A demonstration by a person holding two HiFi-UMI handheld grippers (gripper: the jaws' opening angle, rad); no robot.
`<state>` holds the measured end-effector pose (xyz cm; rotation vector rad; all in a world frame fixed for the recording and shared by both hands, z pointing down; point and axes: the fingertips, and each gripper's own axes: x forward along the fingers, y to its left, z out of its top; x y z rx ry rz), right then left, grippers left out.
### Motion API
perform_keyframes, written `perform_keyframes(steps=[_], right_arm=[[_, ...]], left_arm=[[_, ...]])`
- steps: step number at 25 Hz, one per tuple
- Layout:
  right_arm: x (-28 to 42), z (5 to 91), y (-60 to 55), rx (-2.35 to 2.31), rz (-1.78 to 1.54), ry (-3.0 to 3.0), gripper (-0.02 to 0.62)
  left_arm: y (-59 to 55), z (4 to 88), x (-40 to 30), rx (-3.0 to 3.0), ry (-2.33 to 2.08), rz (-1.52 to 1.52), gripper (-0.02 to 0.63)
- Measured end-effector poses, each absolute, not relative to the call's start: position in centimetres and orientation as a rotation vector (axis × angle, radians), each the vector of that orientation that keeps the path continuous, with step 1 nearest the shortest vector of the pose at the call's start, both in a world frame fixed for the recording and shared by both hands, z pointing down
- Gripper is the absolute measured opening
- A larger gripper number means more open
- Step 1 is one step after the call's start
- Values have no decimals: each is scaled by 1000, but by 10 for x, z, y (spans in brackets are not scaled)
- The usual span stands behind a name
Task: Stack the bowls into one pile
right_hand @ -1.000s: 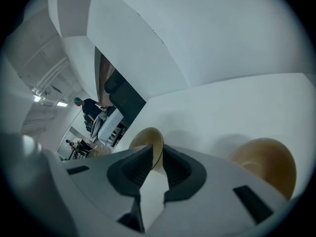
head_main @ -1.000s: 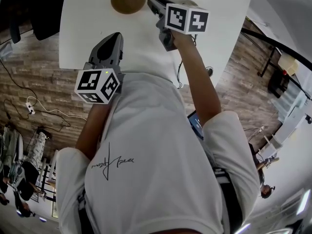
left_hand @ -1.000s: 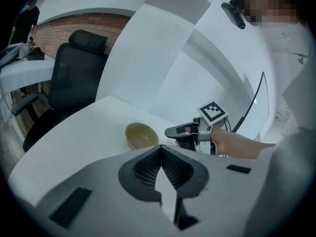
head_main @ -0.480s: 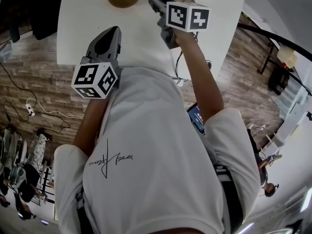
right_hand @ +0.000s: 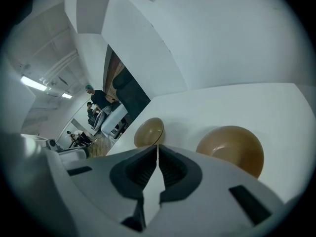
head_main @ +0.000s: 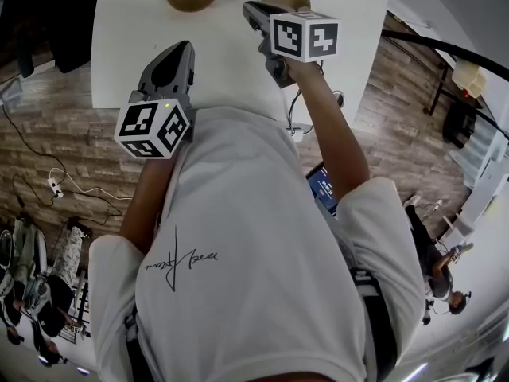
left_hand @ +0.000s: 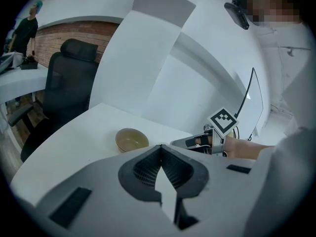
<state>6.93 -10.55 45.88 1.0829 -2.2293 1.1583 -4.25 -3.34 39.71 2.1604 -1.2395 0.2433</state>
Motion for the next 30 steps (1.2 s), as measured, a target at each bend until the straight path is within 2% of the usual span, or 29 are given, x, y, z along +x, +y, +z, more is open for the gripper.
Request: perform_keyframes(steps=[30], right_arm=[[174, 496, -49, 1291, 1439, -2094, 21]], left_arm=[[-35, 395, -5, 2209, -1188, 288, 8]])
